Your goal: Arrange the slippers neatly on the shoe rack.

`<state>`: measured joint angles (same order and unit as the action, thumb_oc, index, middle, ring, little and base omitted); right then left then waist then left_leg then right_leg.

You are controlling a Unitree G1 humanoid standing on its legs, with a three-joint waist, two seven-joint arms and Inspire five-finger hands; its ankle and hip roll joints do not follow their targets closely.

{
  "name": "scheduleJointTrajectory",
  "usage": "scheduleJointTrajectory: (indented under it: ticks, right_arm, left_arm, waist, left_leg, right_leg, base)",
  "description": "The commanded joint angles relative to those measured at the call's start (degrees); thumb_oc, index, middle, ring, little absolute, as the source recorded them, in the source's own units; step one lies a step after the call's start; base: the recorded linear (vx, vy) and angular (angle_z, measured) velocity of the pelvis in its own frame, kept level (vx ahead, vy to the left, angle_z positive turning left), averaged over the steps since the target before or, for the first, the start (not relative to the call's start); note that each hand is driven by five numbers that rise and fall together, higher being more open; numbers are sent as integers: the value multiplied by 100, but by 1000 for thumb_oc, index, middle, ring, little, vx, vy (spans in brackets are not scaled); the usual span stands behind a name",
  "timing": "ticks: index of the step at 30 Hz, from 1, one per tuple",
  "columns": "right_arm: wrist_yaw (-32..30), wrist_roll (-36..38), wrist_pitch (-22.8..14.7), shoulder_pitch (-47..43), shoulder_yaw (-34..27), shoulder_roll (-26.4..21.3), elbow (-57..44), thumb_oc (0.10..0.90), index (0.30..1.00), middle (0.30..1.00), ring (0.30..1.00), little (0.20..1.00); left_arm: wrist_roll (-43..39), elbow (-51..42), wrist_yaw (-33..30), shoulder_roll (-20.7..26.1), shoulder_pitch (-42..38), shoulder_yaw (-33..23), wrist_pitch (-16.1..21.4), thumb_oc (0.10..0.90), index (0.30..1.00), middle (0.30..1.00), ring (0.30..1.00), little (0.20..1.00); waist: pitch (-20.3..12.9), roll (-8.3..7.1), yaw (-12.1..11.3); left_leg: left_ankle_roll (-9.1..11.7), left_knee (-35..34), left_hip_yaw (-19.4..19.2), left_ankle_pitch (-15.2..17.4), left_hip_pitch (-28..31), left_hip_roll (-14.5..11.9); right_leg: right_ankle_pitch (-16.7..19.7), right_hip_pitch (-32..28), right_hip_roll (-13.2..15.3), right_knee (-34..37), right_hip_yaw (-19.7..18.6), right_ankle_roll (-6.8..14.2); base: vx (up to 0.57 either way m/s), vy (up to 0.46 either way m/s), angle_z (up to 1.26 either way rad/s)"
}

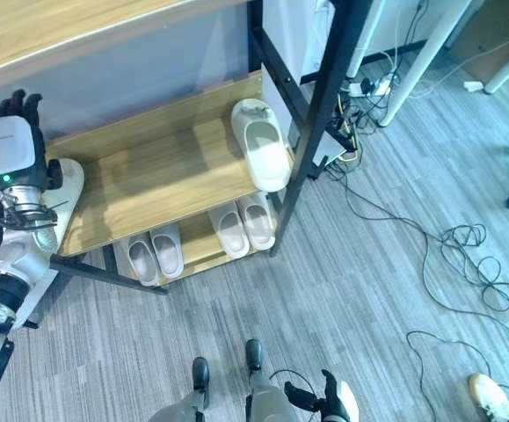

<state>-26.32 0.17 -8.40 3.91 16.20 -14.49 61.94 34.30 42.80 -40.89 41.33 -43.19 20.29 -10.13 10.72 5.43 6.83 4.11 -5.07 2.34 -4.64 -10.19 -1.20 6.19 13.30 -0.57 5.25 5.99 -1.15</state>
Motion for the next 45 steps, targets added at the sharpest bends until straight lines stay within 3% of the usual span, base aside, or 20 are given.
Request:
scheduleJointTrajectory:
  ticks: [1, 14, 24, 29, 45]
  right_arm:
    - [-6, 26, -103, 311, -73, 290, -349, 800, 900, 900, 900, 900]
    - [20, 95, -114, 226, -127, 208, -412, 800, 900, 900, 900, 900]
    - [114, 45, -23, 228, -174, 199, -330, 800, 900, 900, 900, 900]
    - [135, -1, 13, 209, -175, 212, -257, 800, 900, 900, 900, 900]
    - [161, 95, -31, 185, -199, 132, -33, 800, 900, 900, 900, 900]
  left_arm:
    - [97, -57, -254, 453, -273, -331, -85, 800, 900, 900, 900, 900]
    - [407, -332, -3, 549, -161, -335, -219, 800, 900, 900, 900, 900]
    - [80, -1006, 116, 266, 370, -603, 327, 800, 900, 900, 900, 900]
    - [103, -1141, 146, 186, 502, -594, 379, 800, 900, 900, 900, 900]
    - [1453, -977, 329, 815, 437, -185, -132, 800, 900, 900, 900, 900]
  waist:
    - [-304, -143, -32]
    - [-228, -207, -112]
    - [-323, -160, -177]
    - [-354, -120, -187]
    - [-447, -48, -232]
  left_leg:
    - [-160, 7, 52, 337, -139, 269]
    - [-165, 7, 75, 352, -187, 270]
    - [-171, 7, 50, 413, 67, 275]
    - [-169, 7, 49, 434, 165, 267]
    - [-175, 7, 72, 469, 235, 275]
  right_leg:
    - [-339, -97, 367, -25, -508, 833]
    - [-355, -69, 368, -25, -462, 831]
    - [-449, -345, 382, -25, -451, 817]
    - [-474, -433, 388, -25, -447, 826]
    - [-489, -506, 392, -25, -413, 844]
  base:
    - [15, 2, 8]
    - [1, 0, 0]
    - [4, -1, 0]
    - [1, 0, 4]
    - [0, -4, 1]
